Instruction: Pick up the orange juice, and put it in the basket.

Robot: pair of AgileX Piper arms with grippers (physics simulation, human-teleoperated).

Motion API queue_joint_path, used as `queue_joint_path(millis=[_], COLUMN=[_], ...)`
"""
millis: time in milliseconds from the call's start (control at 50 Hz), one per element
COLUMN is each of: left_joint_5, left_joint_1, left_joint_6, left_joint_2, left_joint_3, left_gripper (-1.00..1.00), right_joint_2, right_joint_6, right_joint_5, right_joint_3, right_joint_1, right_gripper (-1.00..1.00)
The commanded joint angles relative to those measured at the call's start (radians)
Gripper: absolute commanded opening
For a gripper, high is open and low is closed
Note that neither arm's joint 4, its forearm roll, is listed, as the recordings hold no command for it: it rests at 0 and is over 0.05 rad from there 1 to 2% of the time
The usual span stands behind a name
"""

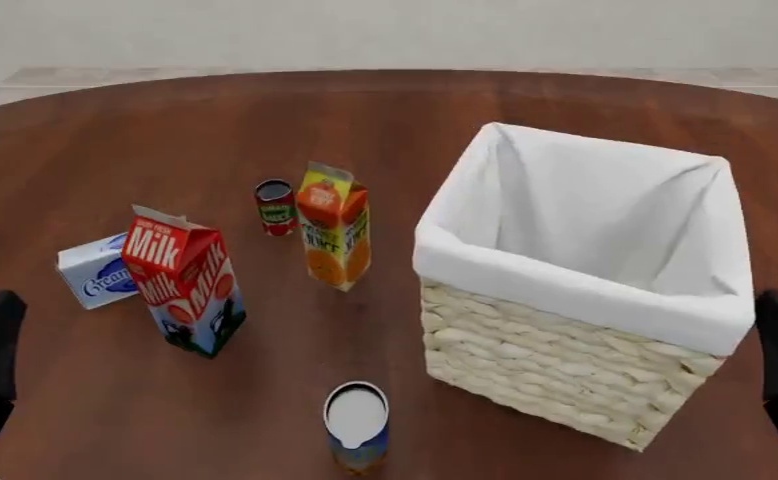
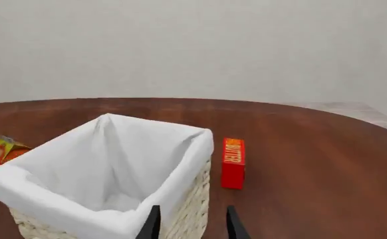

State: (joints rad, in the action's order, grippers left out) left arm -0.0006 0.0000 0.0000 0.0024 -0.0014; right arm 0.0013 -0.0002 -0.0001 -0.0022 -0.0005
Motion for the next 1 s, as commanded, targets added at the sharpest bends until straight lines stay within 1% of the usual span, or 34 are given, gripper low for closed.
queue_joint_path(millis=[20, 120, 160, 220, 320, 380, 400, 460, 500, 560, 600, 620, 640, 680, 720, 780, 820, 840, 860, 900, 960, 1000], left_joint_5=[-0.001, -0.001, -0.001, -0.001, -0.001, -0.001, -0.001, -0.001, -0.001, -0.001, -0.001, -0.001, -0.001, -0.001, -0.001, -0.001, -0.001, -0.001, -0.001, -0.001, -0.001, -0.001], left_joint_1=[0.000, 0.000, 0.000, 0.000, 0.000, 0.000, 0.000, 0.000, 0.000, 0.000, 0.000, 0.000, 0.000, 0.000, 0.000, 0.000, 0.000, 0.000, 0.000, 0.000, 0.000, 0.000], left_joint_6=[0.000, 0.000, 0.000, 0.000, 0.000, 0.000, 0.000, 0.000, 0.000, 0.000, 0.000, 0.000, 0.000, 0.000, 0.000, 0.000, 0.000, 0.000, 0.000, 0.000, 0.000, 0.000], left_joint_2=[0.005, 0.005, 0.005, 0.005, 0.005, 0.005, 0.005, 0.005, 0.005, 0.005, 0.005, 0.005, 0.005, 0.005, 0.005, 0.005, 0.005, 0.005, 0.005, 0.005, 0.005, 0.005], left_joint_3=[-0.003, -0.003, -0.003, -0.003, -0.003, -0.003, -0.003, -0.003, -0.003, -0.003, -0.003, -0.003, -0.003, -0.003, -0.003, -0.003, -0.003, -0.003, -0.003, -0.003, -0.003, -0.003], left_gripper=[1.00, 1.00, 1.00, 1.00, 1.00, 1.00, 1.00, 1.00, 1.00, 1.00, 1.00, 1.00, 1.00, 1.00, 1.00, 1.00, 1.00, 1.00, 1.00, 1.00, 1.00, 1.00], right_joint_2=[0.004, 0.016, 0.003, 0.003, 0.012, 0.029, 0.029, 0.078, 0.112, 0.140, 0.146, 0.165, 0.165, 0.201, 0.225, 0.245, 0.281, 0.311, 0.324, 0.386, 0.483, 0.507], right_joint_6=[-0.002, -0.002, -0.006, -0.010, -0.042, -0.030, -0.030, -0.045, -0.075, -0.068, -0.066, -0.069, -0.069, -0.081, -0.072, -0.070, -0.065, -0.067, -0.055, -0.058, -0.033, -0.043], right_joint_5=[0.000, 0.008, 0.035, 0.047, 0.104, 0.132, 0.132, 0.141, 0.148, 0.168, 0.172, 0.180, 0.180, 0.199, 0.197, 0.194, 0.190, 0.180, 0.169, 0.146, 0.117, 0.114], right_joint_3=[-0.012, -0.035, -0.058, -0.075, -0.164, -0.222, -0.222, -0.278, -0.316, -0.373, -0.383, -0.418, -0.418, -0.479, -0.502, -0.523, -0.550, -0.559, -0.559, -0.566, -0.587, -0.594], right_joint_1=[0.000, 0.008, 0.015, 0.019, 0.056, 0.065, 0.065, 0.095, 0.125, 0.146, 0.159, 0.166, 0.166, 0.195, 0.221, 0.234, 0.261, 0.278, 0.286, 0.317, 0.368, 0.381], right_gripper=[1.00, 1.00, 1.00, 1.00, 1.00, 1.00, 1.00, 1.00, 1.00, 1.00, 1.00, 1.00, 1.00, 1.00, 1.00, 1.00, 1.00, 1.00, 1.00, 1.00, 1.00, 1.00])
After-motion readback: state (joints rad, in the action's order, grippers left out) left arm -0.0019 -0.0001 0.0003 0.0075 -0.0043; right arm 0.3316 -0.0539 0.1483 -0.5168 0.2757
